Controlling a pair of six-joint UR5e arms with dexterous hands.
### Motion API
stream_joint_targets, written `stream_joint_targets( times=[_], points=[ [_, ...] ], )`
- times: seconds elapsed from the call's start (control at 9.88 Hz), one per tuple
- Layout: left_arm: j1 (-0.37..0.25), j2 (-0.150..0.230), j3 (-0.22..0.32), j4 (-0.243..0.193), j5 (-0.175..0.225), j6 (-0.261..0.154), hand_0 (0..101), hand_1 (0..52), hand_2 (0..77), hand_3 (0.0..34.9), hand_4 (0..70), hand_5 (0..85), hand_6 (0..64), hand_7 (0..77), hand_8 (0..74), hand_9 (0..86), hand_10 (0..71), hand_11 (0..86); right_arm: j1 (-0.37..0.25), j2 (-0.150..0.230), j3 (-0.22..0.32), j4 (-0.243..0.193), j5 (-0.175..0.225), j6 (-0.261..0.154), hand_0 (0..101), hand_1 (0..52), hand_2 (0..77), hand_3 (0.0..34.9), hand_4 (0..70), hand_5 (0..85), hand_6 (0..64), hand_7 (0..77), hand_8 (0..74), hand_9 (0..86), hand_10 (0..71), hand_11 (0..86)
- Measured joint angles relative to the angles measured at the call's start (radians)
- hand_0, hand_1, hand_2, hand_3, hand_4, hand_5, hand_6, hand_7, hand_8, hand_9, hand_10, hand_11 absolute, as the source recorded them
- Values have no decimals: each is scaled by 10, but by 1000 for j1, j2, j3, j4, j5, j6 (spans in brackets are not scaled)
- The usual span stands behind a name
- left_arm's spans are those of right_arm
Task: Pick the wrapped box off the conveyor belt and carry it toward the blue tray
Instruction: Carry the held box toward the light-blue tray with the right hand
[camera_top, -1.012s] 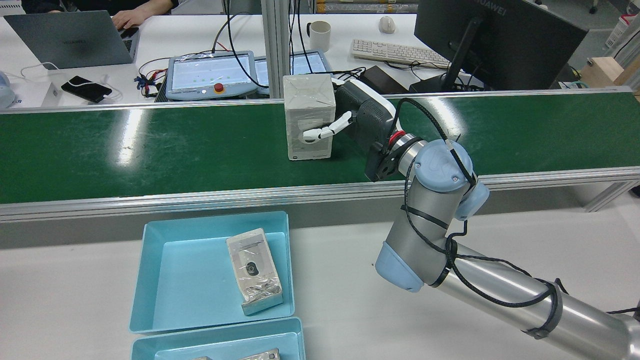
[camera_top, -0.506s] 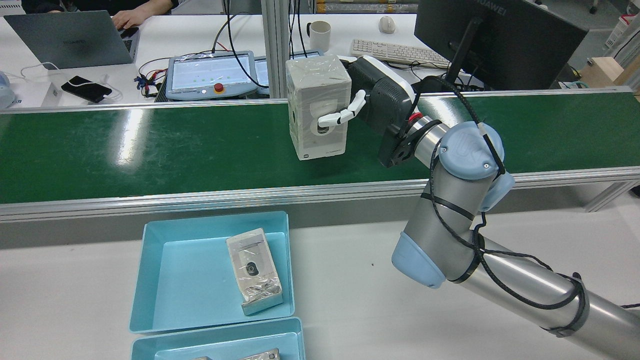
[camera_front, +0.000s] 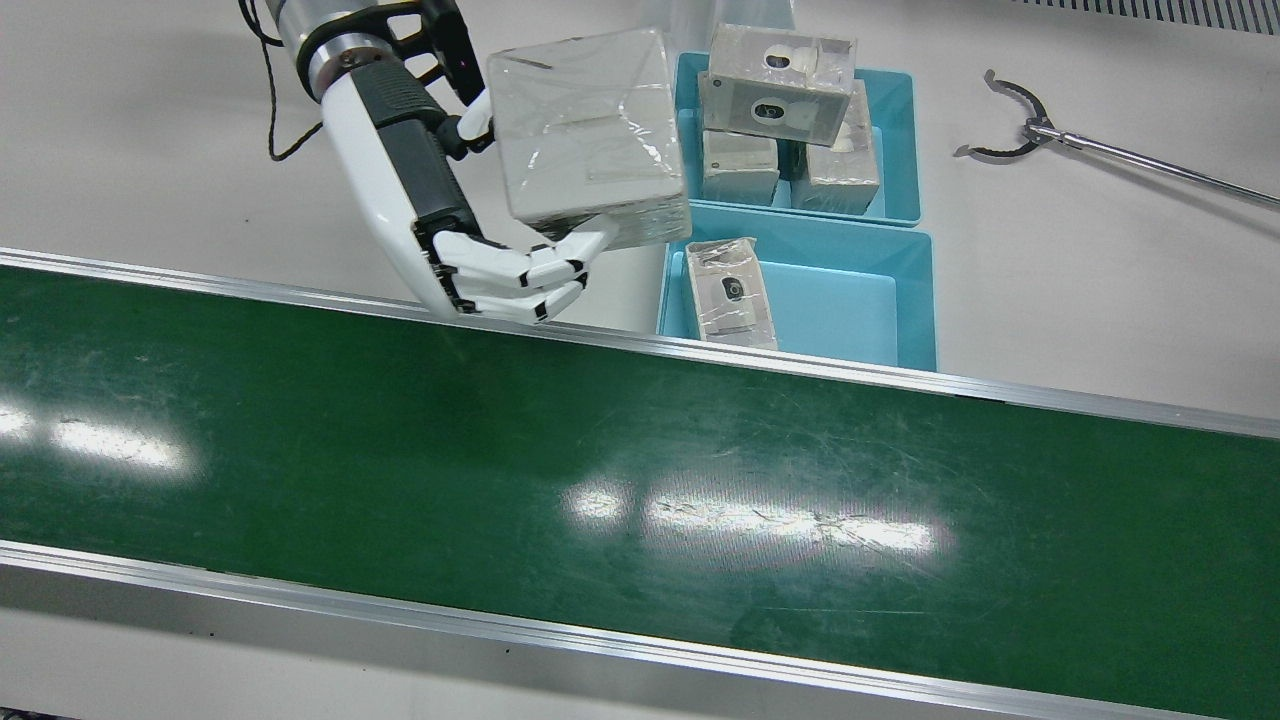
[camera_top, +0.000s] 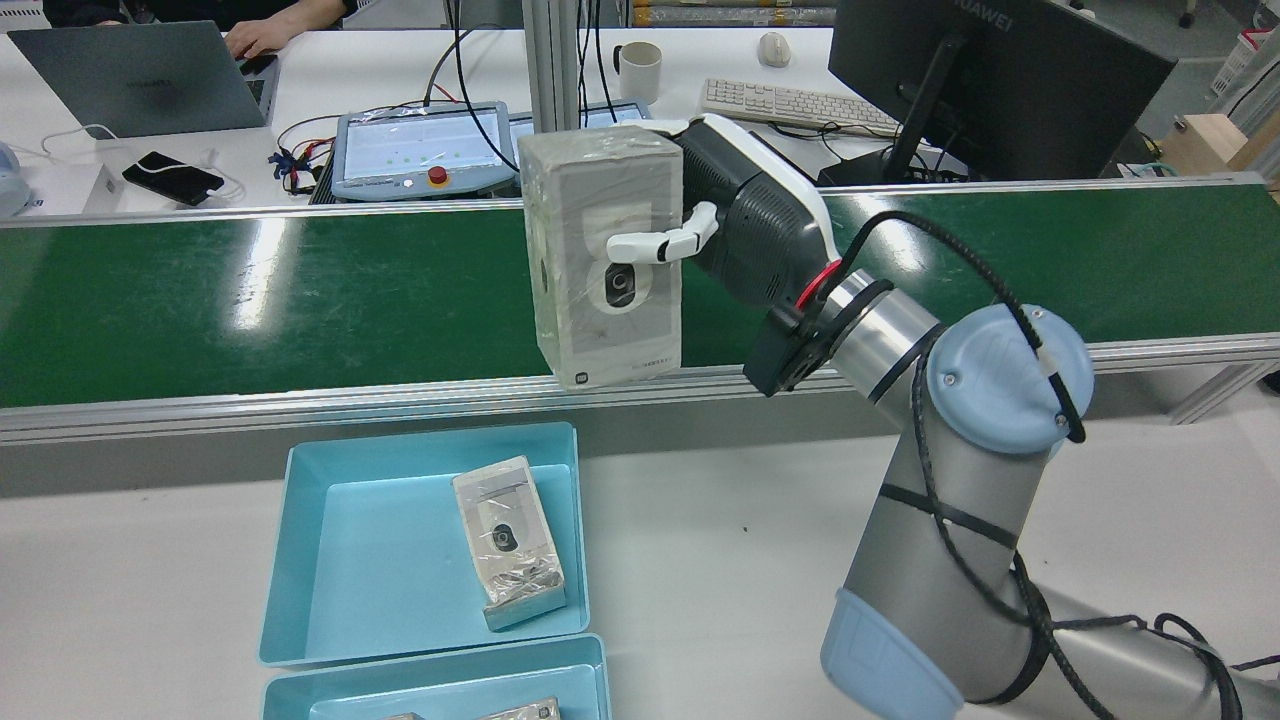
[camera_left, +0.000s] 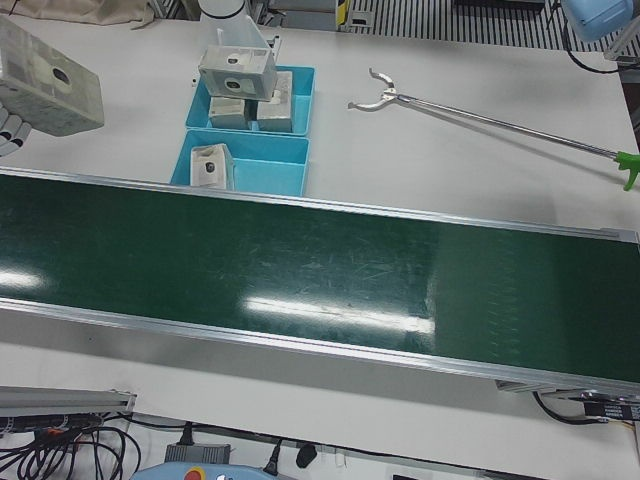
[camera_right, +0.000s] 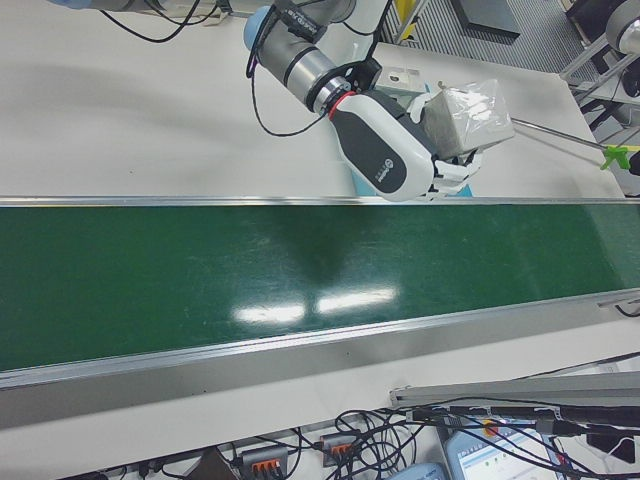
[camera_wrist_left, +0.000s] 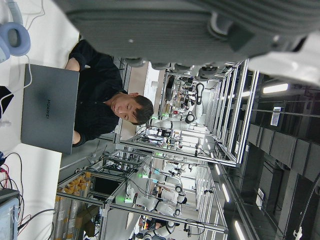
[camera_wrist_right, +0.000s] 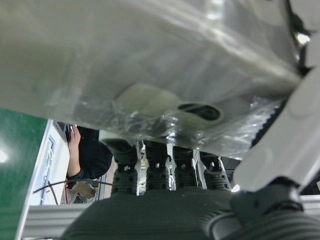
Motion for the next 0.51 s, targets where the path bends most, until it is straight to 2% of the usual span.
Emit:
stream_joint_targets(
  times=[0.1,0.2,0.3,0.4,0.51],
  points=[
    [0,0,0,0,0,0,0,0,5,0,0,5,0,5,5,0,5,0,-76,6,4,0,50,-47,482,11,327,12,431,355,371,535,529,540,496,573],
    [0,0,0,0,0,0,0,0,11,0,0,11,0,5,5,0,5,0,-155,24,-1,1,100,-111,446,11,327,0,431,355,376,589,578,633,671,736],
    [0,0,0,0,0,0,0,0,11,0,0,11,0,5,5,5,5,5,-215,47,-17,4,133,-159,433,5,360,0,442,338,376,644,600,693,709,747],
    [0,0,0,0,0,0,0,0,11,0,0,11,0,5,5,5,5,5,-254,67,-32,6,151,-187,437,0,376,0,442,349,376,676,605,698,704,753],
    [0,0,0,0,0,0,0,0,11,0,0,11,0,5,5,5,5,0,-280,79,-43,6,156,-202,441,0,376,0,442,349,376,676,605,698,704,753]
  ],
)
